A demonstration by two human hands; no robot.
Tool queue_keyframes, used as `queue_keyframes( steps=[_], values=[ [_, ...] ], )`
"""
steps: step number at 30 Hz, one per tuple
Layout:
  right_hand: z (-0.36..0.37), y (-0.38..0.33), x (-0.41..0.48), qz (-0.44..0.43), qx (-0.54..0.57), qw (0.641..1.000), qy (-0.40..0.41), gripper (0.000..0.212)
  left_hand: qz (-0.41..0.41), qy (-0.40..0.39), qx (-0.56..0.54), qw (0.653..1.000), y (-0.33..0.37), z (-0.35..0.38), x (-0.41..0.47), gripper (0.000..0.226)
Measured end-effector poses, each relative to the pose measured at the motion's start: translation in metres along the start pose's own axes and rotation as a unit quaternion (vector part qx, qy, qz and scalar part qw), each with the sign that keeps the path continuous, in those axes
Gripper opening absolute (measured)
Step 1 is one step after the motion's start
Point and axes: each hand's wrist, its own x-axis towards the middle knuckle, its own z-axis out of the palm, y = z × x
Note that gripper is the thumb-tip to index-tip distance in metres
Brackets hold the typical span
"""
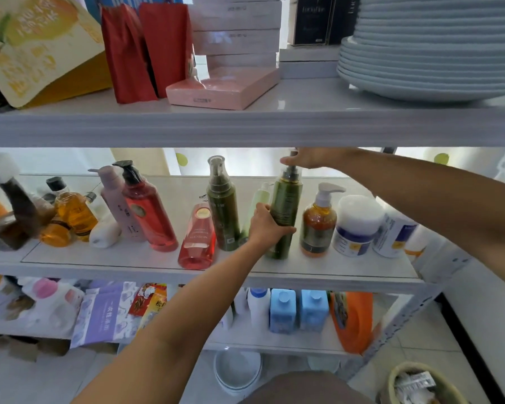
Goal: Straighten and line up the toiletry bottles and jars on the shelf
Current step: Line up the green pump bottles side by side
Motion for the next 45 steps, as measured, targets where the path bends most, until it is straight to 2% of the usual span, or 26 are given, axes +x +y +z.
queue_keyframes(
  steps=[1, 2, 4, 5, 10, 14, 17, 19, 24, 27, 30, 32, 36, 39, 42, 45],
  values=[
    [0.063, 0.032, -0.045, -0.018, -0.007, 1.000, -0.001, 0.051, 0.000, -0.001, -0.001, 1.000, 0.001, -0.001, -0.001, 0.073],
    [0.088, 0.034, -0.080, 0.026, -0.014, 0.998, 0.047, 0.051, 0.003, -0.002, -0.001, 1.000, 0.002, -0.002, -0.001, 0.072],
    [0.105, 0.050, -0.082, 0.015, -0.030, 0.999, 0.042, 0.049, 0.006, -0.014, 0.000, 1.000, 0.005, -0.003, -0.003, 0.069],
    [0.102, 0.052, -0.082, -0.008, -0.020, 0.999, 0.050, 0.050, 0.005, -0.023, -0.004, 1.000, 0.007, -0.005, -0.003, 0.068],
    [0.105, 0.058, -0.079, -0.001, -0.003, 0.997, 0.082, 0.048, -0.030, -0.061, -0.041, 0.997, 0.010, -0.008, -0.004, 0.068],
    [0.105, 0.053, -0.076, 0.005, 0.014, 0.996, 0.086, 0.053, -0.027, -0.082, -0.049, 0.995, 0.009, -0.009, -0.007, 0.062],
    [0.109, 0.049, -0.076, 0.001, 0.025, 0.996, 0.085, 0.054, -0.008, -0.056, 0.005, 0.998, 0.007, -0.008, -0.009, 0.064],
    [0.110, 0.048, -0.075, -0.005, 0.038, 0.994, 0.105, 0.047, -0.004, -0.027, 0.021, 0.999, 0.006, -0.007, -0.010, 0.068],
    [0.113, 0.044, -0.080, 0.010, 0.083, 0.988, 0.134, 0.041, -0.019, -0.039, -0.061, 0.997, 0.004, -0.011, -0.015, 0.066],
    [0.111, 0.040, -0.080, 0.008, 0.172, 0.980, 0.103, 0.027, -0.019, -0.047, -0.066, 0.997, 0.002, -0.016, -0.016, 0.060],
    [0.100, 0.037, -0.091, 0.000, 0.268, 0.963, -0.016, 0.022, -0.021, -0.056, -0.075, 0.995, -0.001, -0.021, -0.015, 0.057],
    [0.097, 0.037, -0.095, -0.015, 0.246, 0.968, -0.055, 0.017, -0.022, -0.062, -0.085, 0.994, -0.002, -0.022, -0.015, 0.056],
    [0.101, 0.038, -0.094, -0.034, 0.223, 0.974, 0.005, 0.021, -0.016, -0.067, -0.085, 0.994, -0.002, -0.020, -0.017, 0.057],
    [0.104, 0.037, -0.092, -0.032, 0.200, 0.978, 0.051, 0.022, -0.006, -0.012, -0.031, 0.999, -0.001, -0.014, -0.016, 0.068],
    [0.104, 0.034, -0.089, -0.034, 0.182, 0.981, 0.055, 0.028, -0.019, 0.043, 0.008, 0.999, 0.002, -0.004, -0.016, 0.069],
    [0.102, 0.036, -0.089, -0.031, 0.136, 0.989, 0.053, 0.025, -0.023, 0.034, -0.004, 0.999, 0.003, -0.003, -0.014, 0.064]
  ],
)
